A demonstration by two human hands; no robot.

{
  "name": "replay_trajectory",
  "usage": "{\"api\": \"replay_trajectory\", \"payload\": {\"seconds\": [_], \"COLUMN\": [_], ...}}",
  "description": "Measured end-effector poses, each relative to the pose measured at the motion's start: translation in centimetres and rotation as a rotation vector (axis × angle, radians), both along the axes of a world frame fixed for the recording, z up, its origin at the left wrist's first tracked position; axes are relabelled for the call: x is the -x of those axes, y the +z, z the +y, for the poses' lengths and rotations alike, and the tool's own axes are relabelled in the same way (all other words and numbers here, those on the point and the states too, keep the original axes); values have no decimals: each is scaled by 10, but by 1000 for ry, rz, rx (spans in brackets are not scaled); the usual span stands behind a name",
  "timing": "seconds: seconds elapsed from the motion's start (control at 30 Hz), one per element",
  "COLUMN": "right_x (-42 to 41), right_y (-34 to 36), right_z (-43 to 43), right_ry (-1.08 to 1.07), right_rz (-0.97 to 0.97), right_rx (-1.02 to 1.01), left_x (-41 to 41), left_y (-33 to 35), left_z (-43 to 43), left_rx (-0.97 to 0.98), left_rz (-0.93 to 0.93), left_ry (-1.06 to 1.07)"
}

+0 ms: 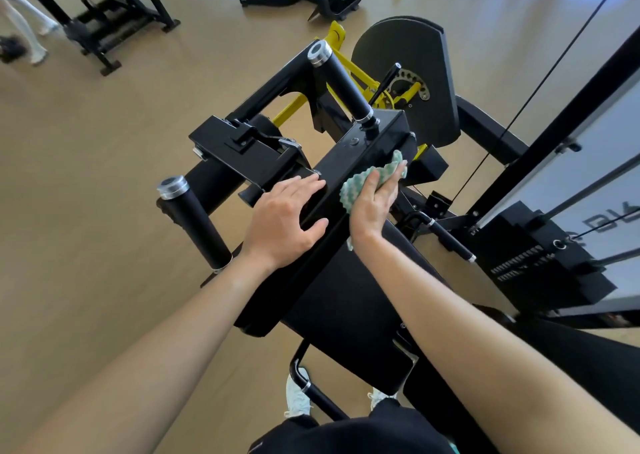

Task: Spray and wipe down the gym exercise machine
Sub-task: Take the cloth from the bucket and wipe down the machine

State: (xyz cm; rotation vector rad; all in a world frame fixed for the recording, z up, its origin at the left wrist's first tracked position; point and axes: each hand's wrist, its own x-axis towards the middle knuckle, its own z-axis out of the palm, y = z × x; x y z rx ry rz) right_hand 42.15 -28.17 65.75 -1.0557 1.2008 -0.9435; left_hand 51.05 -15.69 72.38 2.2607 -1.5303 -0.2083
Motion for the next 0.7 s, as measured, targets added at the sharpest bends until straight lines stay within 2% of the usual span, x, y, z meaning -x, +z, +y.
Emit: {"api": "replay_trajectory", "payload": {"seconds": [0.3, 0.5, 0.7], "right_x": [15, 6, 1], "right_y": [-2, 12, 23], "right_z": [95, 35, -46], "right_ry": [192, 100, 19], "right_rz": [-20, 2, 198], "right_rx": [-43, -79, -90], "left_x": [-1, -1, -1], "left_y": [0, 0, 1], "left_z": [1, 1, 2], "left_rx": [16, 39, 44], "left_rz": [29, 92, 140], "left_ry": [-4, 15, 35]}}
